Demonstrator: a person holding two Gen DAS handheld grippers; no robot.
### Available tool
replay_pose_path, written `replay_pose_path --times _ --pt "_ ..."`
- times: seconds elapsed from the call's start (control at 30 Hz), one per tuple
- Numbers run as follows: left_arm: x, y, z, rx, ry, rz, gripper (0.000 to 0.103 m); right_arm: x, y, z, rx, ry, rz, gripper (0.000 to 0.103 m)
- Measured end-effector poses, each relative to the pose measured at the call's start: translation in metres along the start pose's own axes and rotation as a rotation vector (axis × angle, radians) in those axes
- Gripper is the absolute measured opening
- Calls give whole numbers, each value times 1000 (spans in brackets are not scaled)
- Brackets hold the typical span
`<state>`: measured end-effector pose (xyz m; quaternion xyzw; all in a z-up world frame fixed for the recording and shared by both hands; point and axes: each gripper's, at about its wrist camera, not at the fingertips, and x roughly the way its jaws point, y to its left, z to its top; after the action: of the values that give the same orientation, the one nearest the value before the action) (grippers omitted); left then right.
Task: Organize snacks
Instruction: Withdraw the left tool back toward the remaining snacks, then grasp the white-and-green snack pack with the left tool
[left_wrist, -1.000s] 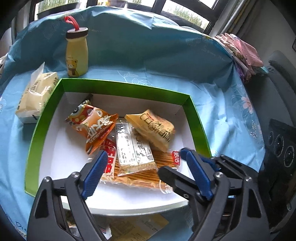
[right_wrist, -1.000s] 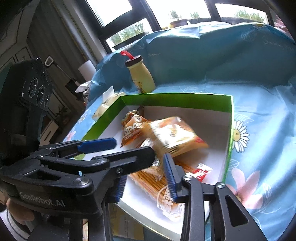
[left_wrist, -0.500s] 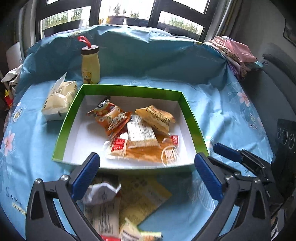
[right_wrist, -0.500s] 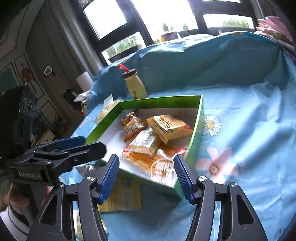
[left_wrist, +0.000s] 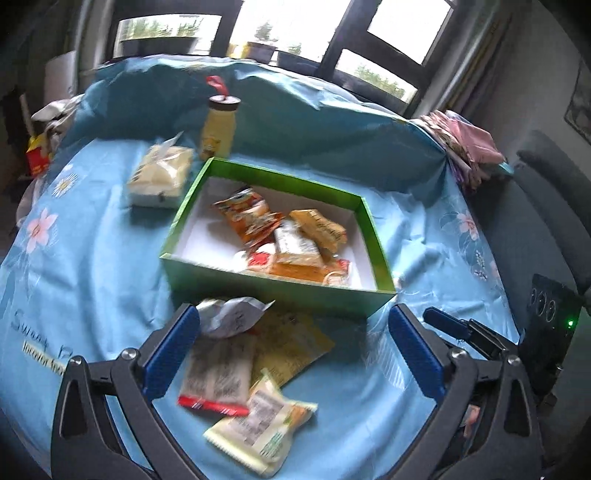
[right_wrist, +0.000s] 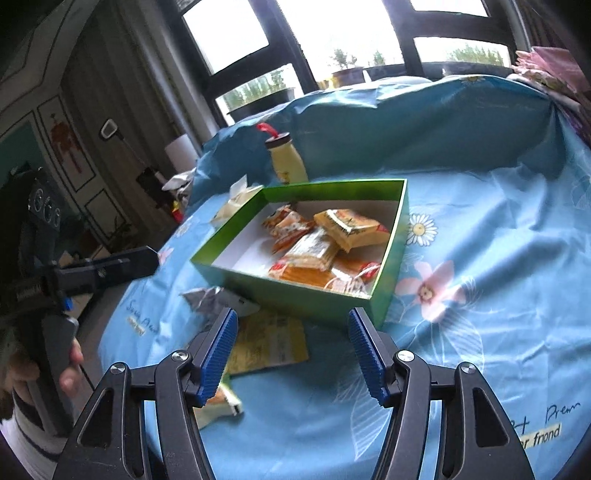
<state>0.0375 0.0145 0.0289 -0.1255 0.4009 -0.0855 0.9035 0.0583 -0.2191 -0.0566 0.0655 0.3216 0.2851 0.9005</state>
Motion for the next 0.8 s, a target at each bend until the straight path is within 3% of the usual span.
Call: replay_pose_path --times 0.13,0.33,0.8 --pt "-10 19 -15 -32 16 34 102 2 7 -8 -9 23 12 63" --pt "-13 42 -39 -115 63 28 102 11 14 -21 -34 71 19 63" --pt "17 50 -91 -255 281 -118 102 44 38 -51 -112 202 84 63"
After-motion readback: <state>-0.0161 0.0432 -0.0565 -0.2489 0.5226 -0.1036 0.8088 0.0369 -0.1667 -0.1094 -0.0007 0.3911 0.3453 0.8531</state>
